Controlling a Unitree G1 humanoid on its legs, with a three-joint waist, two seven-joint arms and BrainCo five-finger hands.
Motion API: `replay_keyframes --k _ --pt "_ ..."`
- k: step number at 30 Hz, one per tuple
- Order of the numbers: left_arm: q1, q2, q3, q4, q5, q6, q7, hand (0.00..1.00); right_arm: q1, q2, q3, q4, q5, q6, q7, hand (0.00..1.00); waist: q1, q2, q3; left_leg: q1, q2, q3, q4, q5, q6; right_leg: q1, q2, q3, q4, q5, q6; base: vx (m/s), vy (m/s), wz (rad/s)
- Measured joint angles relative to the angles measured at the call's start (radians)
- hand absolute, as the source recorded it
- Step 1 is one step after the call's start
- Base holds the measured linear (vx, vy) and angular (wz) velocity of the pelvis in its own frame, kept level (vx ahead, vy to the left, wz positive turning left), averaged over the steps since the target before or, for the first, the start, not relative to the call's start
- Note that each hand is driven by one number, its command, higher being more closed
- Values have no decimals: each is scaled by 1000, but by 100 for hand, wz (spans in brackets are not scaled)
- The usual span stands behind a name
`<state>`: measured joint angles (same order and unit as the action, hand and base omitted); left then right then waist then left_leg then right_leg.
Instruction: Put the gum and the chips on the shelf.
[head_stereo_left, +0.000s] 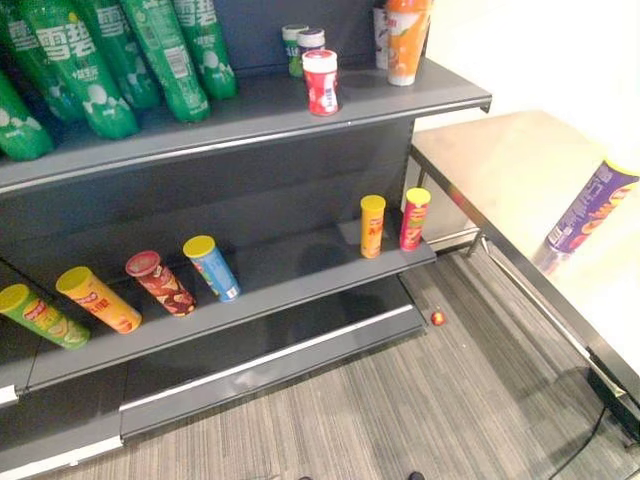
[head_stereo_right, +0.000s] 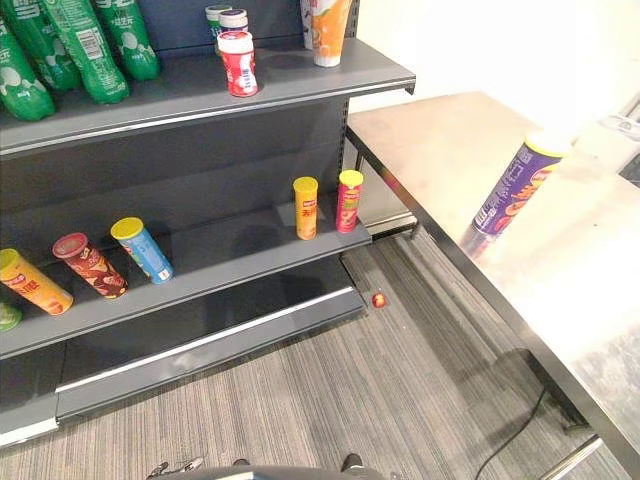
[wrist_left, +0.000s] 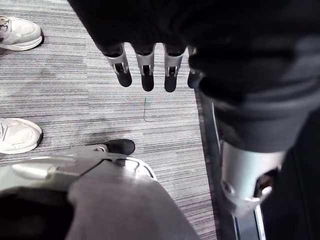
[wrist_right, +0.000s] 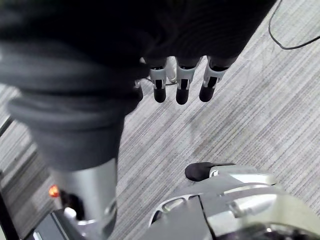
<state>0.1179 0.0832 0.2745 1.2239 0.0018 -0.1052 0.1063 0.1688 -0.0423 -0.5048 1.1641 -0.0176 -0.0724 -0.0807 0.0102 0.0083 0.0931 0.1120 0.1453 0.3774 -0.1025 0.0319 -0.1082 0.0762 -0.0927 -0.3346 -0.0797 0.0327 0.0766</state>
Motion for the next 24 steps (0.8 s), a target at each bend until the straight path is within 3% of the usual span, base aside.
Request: replay_keyframes --k 7,10,12,14,16,18,20,21,24 --pt "-1 1 -14 4 0 0 -1 0 -10 3 -10 -4 60 0 3 0 -9 0 13 43 -1 58 3 -15 -3 -19 -6 57 62 -13 5 29 18 -24" --pt "-14 8 -44 5 0 1 -3 0 -13 12 -11 -13 96 -6 5 0 -12 -6 31 49 -11 140 5 -24 5 -89 -10 137 119 -14 8 -42 44 -72" --pt "-20 12 -43 5 0 0 -3 0 -13 20 -41 -14 109 -2 4 0 -31 -13 50 52 -18 185 5 -33 7 -109 -14 167 120 -4 21 -103 41 -81" --pt "-33 10 -25 4 -2 1 -4 0 -6 44 -90 -19 115 1 5 0 -34 -17 71 65 -23 295 6 -33 26 -127 -62 14 108 -56 8 -117 70 -101" --pt "-33 1 -10 0 -2 6 -4 0 -13 32 -96 -19 115 0 5 0 -34 17 80 68 11 390 5 -42 36 -132 -113 -215 156 -93 -50 -71 85 -137" --pt "-35 19 -2 -7 -32 9 -7 0 -18 43 -95 -10 107 7 4 0 -28 -17 92 106 19 516 9 -55 16 -120 -198 -455 300 -128 -106 1 60 -185" --pt "-40 31 -2 -7 -51 21 -19 0 -13 48 -92 -9 104 8 3 0 -21 -34 93 125 25 608 42 -62 -9 -107 -218 -550 287 -75 -90 73 -57 -160" --pt "-53 31 0 11 -77 21 -28 0 -23 38 -68 10 104 8 1 0 -34 -34 93 126 31 648 63 -68 -15 -109 -205 -571 274 -40 -67 75 -83 -122" --pt "-126 -4 9 15 -112 18 -47 0 -35 -4 -33 39 104 14 -3 0 -53 13 111 130 60 691 74 -63 -22 -112 -136 -532 196 -12 -72 63 -71 -51"
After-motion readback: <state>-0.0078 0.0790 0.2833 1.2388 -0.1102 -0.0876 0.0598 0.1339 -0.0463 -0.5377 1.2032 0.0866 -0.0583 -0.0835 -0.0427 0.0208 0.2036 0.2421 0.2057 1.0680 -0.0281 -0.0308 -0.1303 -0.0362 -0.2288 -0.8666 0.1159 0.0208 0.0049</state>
